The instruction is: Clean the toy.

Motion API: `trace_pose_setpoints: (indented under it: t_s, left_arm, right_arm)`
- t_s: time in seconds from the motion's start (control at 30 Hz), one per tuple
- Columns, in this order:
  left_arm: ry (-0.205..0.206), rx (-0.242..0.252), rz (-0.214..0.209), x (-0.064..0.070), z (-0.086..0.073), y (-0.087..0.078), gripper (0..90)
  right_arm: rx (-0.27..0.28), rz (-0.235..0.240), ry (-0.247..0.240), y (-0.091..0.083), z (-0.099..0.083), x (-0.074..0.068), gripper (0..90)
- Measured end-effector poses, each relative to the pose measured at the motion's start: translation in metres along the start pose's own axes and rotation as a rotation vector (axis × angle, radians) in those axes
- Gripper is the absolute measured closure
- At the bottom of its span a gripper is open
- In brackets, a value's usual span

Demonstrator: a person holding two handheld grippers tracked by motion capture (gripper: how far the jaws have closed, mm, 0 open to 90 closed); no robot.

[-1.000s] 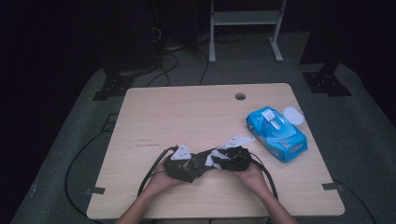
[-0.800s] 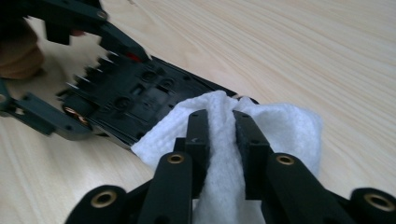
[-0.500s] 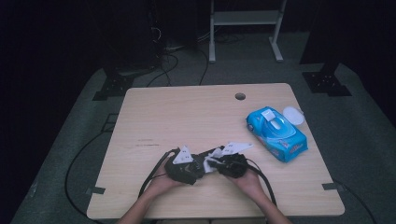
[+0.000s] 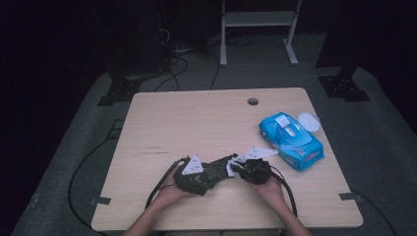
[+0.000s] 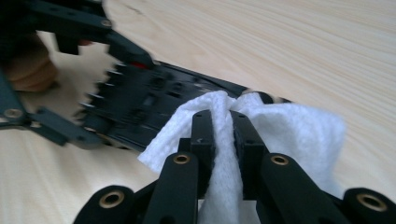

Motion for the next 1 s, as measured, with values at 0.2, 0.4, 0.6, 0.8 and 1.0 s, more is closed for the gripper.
trace_pose_setpoints:
  t_s: [0.2, 0.4, 0.6, 0.8, 1.0]
  left_arm:
    - [0.006, -0.006, 0.003, 0.002, -0.002, 0.001, 24.7]
    - [-0.002, 0.015, -0.001, 0.002, 0.0, 0.0, 24.6]
    - [-0.009, 0.007, -0.002, 0.0, -0.001, 0.001, 24.1]
    - [-0.043, 0.0, -0.003, -0.004, -0.003, 0.0, 22.4]
    - [-0.014, 0.005, -0.003, 0.0, 0.0, 0.0, 23.9]
  right_arm:
    - [0.01, 0.129, -0.085, 0.013, 0.005, -0.05, 80.3]
    - [0.011, 0.024, -0.09, 0.008, 0.006, -0.028, 81.0]
    - [0.018, -0.05, -0.04, -0.001, 0.005, 0.003, 81.7]
    - [-0.004, -0.074, -0.02, -0.002, 0.002, 0.014, 81.6]
    - [0.005, -0.014, -0.033, 0.003, 0.006, -0.007, 81.8]
Point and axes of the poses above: each handheld gripper's, and its own axes: y roughly forward along the jaws, z roughly out of its top, x roughly to its right, the point moved 9 cm from there along y, roughly forward along the jaws, and after that the axes turned 4 degrees about y, right-handed, at the moved point
